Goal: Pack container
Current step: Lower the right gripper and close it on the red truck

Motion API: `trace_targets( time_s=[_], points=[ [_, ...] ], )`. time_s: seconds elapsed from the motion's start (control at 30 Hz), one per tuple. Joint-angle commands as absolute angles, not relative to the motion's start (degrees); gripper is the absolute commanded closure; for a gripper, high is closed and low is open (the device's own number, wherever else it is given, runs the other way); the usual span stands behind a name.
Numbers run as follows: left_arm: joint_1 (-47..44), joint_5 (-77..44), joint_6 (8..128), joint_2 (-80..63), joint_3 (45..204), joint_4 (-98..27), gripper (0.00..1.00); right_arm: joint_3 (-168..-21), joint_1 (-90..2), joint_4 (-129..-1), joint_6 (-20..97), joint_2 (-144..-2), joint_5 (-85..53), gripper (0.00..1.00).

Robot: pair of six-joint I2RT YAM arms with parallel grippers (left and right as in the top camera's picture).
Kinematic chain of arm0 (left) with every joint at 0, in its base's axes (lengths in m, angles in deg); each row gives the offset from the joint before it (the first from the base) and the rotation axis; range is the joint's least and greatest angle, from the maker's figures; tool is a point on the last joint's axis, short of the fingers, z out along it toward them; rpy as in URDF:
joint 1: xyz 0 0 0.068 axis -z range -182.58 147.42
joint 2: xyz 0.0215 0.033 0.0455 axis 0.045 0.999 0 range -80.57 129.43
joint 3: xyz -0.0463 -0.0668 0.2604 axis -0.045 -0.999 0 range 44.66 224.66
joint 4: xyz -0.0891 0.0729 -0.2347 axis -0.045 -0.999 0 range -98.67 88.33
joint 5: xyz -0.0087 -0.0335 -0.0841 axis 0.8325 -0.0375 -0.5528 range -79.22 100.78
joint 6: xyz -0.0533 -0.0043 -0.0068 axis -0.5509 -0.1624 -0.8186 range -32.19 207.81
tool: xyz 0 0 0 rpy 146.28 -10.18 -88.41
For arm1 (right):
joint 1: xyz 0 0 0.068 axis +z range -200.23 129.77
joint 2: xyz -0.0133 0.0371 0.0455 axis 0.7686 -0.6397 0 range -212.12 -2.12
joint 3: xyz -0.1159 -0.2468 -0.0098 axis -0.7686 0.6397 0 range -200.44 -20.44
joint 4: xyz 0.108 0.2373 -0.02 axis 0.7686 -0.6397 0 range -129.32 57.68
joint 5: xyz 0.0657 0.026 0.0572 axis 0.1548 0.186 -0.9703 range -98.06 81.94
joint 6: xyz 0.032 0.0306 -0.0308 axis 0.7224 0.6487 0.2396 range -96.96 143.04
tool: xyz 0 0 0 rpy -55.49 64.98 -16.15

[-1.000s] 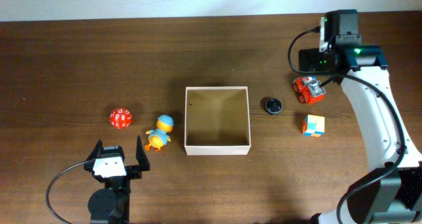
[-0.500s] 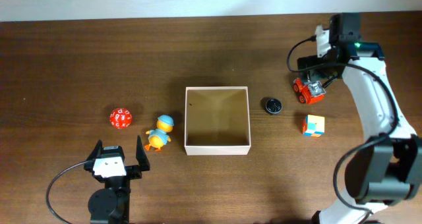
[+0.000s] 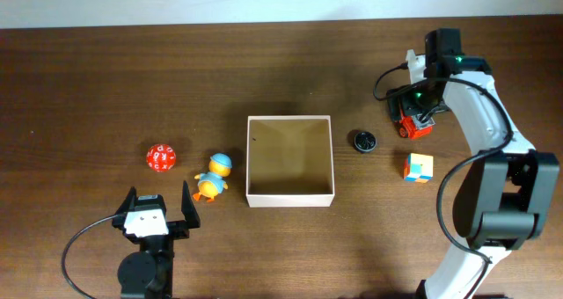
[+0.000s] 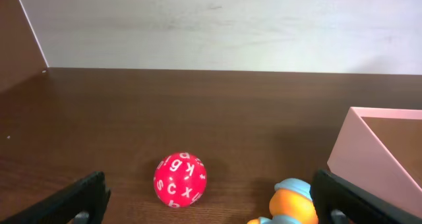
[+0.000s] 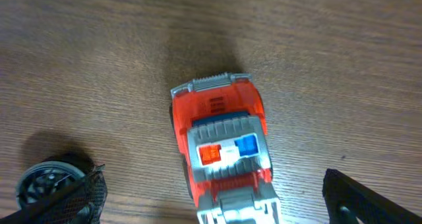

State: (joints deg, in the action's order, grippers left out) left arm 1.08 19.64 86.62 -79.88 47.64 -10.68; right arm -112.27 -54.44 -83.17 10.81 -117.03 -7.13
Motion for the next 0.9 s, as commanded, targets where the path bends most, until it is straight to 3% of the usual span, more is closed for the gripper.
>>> trace_targets(
  time_s=[0.0, 0.33, 0.87],
  points=[
    [0.73, 20.06, 86.1, -80.21, 47.38, -10.55, 0.01, -113.23, -54.87, -82.86, 11.18, -119.26, -7.79, 0.01],
    [0.73, 20.06, 86.1, -80.21, 47.38, -10.55, 0.01, -113.23, -56.23, -83.26, 14.81, -121.89, -8.12, 0.01],
    [0.73, 20.06, 86.1, -80.21, 47.38, -10.55, 0.01, -113.23, -57.78, -86.56, 22.76, -122.41, -11.37, 0.3]
  ],
)
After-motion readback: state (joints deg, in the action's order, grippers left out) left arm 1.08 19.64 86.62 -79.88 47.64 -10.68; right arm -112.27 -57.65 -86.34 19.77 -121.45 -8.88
